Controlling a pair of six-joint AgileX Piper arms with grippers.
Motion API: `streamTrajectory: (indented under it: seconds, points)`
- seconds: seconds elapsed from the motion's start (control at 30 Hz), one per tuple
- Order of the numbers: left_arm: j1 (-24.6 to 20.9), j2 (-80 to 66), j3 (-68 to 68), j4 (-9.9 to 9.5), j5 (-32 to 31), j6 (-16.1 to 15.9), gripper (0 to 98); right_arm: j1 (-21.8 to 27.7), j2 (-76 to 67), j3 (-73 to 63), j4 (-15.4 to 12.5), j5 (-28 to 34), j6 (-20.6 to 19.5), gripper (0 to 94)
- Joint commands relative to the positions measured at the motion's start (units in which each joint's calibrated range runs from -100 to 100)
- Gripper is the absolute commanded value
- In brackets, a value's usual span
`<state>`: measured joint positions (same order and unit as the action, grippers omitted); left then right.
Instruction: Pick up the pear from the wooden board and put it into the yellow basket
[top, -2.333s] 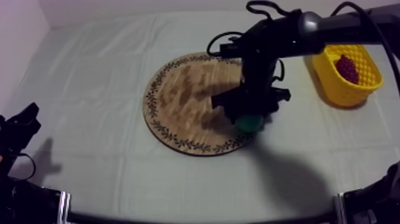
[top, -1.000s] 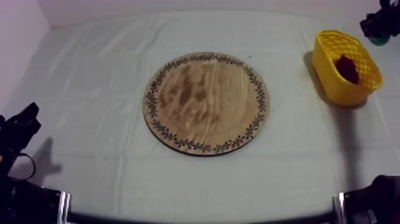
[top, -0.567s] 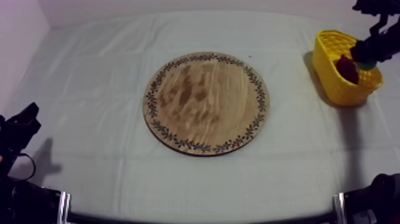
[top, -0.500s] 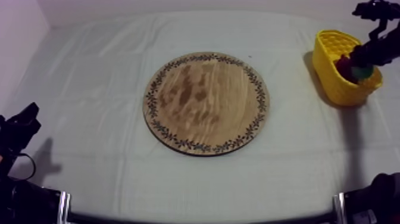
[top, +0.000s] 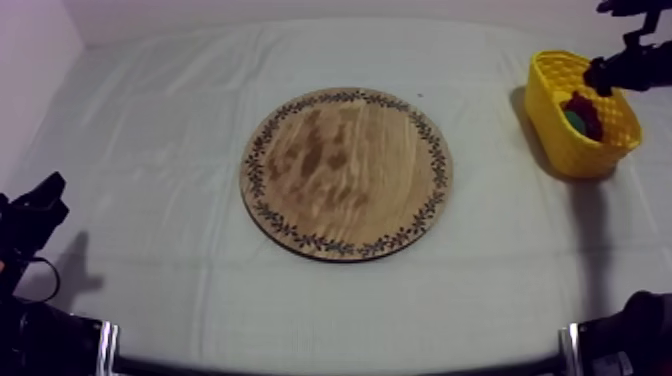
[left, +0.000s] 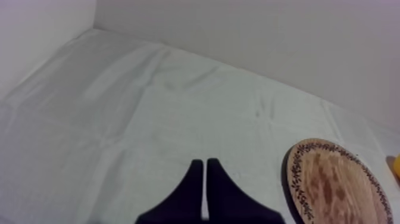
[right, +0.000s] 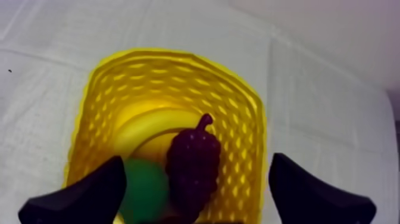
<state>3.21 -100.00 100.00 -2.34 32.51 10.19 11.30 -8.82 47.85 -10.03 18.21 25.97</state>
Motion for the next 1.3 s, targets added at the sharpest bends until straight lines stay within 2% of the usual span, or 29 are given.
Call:
streamTrajectory:
  seconds: [0.0,0.17,0.33,0.43,0.53,0.6,0.7,0.9,1.07,1.17,1.27]
  points:
    - [0.02,0.0,0.0,0.02,-0.01,-0.01,0.1,-0.09,-4.7,2.4,-1.78,-0.27,2.24,69.0]
    - [0.02,0.0,0.0,0.02,-0.01,-0.01,0.1,-0.42,-15.58,9.93,-4.9,-0.11,4.8,67.4]
    - [0.02,0.0,0.0,0.02,-0.01,-0.01,0.1,-0.69,-29.11,19.82,-4.23,0.7,3.3,65.2]
    - [0.02,0.0,0.0,0.02,-0.01,-0.01,0.1,-1.08,-37.35,25.75,-1.41,1.66,-0.36,63.9]
    - [0.02,0.0,0.0,0.02,-0.01,-0.01,0.1,-2.01,-45.51,30.28,4.54,5.09,-7.4,63.4]
    - [0.02,0.0,0.0,0.02,-0.01,-0.01,0.1,-2.76,-50.67,32.79,7.33,7.51,-11.05,62.7]
    - [0.02,0.0,0.0,0.02,-0.01,-0.01,0.1,-3.77,-57.85,36.8,9.23,9.89,-14.08,60.2]
    - [0.02,0.0,0.0,0.02,-0.01,-0.01,0.1,-5.39,-70.68,44.56,11.33,13.52,-17.83,54.9]
    - [0.02,0.0,0.0,0.02,-0.01,-0.01,0.1,-6.46,-78.83,48.67,11.69,17.16,-19.23,46.4]
    - [0.02,0.0,0.0,0.02,-0.01,-0.01,0.1,-6.71,-82.63,49.79,10.2,19.28,-18.55,34.4]
    - [0.02,0.0,0.0,0.02,-0.01,-0.04,0.1,-6.72,-85.35,50.69,8.98,20.26,-18.13,18.0]
